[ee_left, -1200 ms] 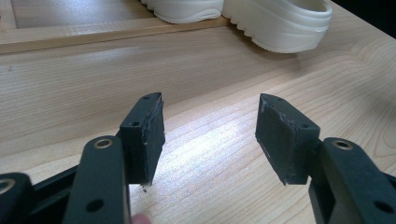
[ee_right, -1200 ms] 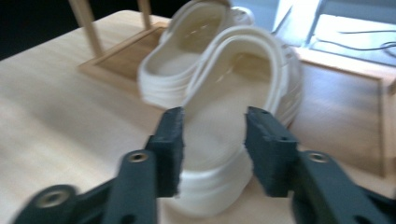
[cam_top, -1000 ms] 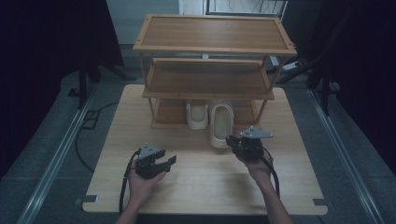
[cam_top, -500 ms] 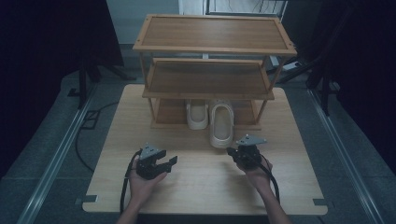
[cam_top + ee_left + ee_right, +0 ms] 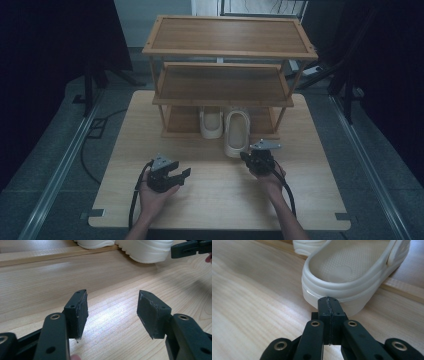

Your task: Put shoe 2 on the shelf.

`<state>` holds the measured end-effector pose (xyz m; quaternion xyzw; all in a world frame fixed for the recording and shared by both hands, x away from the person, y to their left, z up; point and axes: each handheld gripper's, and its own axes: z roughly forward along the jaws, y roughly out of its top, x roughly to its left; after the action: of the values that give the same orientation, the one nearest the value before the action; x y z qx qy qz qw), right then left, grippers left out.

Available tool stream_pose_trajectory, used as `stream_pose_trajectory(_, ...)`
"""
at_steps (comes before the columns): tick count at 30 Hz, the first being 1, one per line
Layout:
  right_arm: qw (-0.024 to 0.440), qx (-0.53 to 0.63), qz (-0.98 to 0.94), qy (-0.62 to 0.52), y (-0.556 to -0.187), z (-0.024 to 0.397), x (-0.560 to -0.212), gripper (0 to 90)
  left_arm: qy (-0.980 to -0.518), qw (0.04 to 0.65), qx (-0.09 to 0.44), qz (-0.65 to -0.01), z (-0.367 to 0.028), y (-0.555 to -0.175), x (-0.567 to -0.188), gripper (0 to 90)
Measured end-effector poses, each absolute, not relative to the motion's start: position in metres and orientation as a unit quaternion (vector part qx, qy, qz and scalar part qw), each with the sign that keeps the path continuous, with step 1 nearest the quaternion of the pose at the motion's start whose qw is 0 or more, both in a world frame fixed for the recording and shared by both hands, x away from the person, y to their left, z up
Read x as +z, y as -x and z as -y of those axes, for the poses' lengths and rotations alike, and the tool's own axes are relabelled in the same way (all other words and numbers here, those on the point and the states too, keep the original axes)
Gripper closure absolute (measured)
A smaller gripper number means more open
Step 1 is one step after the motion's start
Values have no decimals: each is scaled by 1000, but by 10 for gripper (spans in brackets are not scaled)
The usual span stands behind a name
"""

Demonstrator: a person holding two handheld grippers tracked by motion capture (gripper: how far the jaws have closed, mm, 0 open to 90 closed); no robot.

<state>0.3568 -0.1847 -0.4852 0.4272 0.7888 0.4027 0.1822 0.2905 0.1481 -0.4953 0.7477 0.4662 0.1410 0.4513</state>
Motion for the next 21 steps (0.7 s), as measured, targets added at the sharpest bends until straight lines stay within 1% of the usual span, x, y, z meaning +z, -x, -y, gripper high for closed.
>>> stream_pose_trajectory(9, 202, 406, -774, -443, -371, 186, -489, 900, -749, 450, 140, -466, -148, -291, -496, 421)
stream_pose_trajectory(21, 207, 416, -761, -453, -397, 181, -493, 900, -745, 451, 137, -472, -149, -292, -499, 423)
